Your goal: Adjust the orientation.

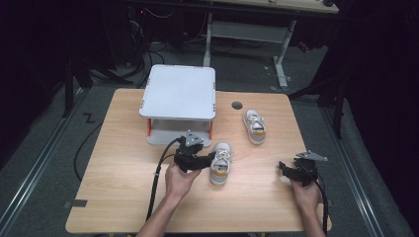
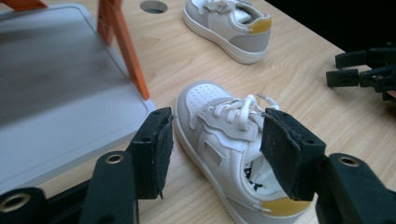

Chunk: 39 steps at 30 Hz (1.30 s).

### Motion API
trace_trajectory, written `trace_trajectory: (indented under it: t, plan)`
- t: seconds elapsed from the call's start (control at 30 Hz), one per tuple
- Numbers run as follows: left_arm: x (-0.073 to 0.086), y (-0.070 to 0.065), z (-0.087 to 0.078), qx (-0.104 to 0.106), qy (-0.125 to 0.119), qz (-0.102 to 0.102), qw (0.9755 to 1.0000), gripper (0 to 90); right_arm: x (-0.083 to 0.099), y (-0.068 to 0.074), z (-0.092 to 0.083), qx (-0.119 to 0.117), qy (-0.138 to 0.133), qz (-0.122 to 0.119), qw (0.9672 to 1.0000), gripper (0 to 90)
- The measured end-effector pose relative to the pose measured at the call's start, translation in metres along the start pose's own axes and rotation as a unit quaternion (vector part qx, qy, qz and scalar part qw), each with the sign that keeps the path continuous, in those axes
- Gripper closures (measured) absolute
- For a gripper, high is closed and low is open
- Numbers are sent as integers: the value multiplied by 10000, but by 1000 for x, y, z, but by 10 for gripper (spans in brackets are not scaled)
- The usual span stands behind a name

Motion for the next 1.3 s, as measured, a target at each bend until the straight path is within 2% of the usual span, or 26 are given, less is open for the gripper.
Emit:
trace_trajectory:
  t: [0.17, 0.37, 0.5, 0.63, 1.1, 1.3]
  plan:
    - [0, 6, -12, -30, -136, -8, 9999, 405, 0, 0, 0, -1, 2, 3, 10000, 327]
    - [4, 14, -23, 105, -196, -111, 9997, 387, 0, 0, 0, 0, 3, 4, 10000, 327]
    - [7, 19, -31, 27, -208, -114, 9997, 382, 0, 0, 0, 1, 1, 3, 10000, 327]
    - [10, 24, -39, -35, -294, -207, 9993, 381, 0, 0, 0, 1, 0, 2, 10000, 327]
    - [19, 35, -56, -150, -322, -324, 9988, 370, 0, 0, 0, 8, 0, 0, 10000, 328]
    - [26, 39, -57, -186, -195, -376, 9989, 361, 0, 0, 0, 6, -1, -3, 10000, 328]
Point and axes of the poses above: each handheld gripper's, and its own axes: z roughly forward along the jaws, x roughly out of its underside, y roughly to its left, the point moved 1 cm from there along z, roughly forward along the jaws, and after that the axes turned 5 degrees about x, right-handed, at the moved point
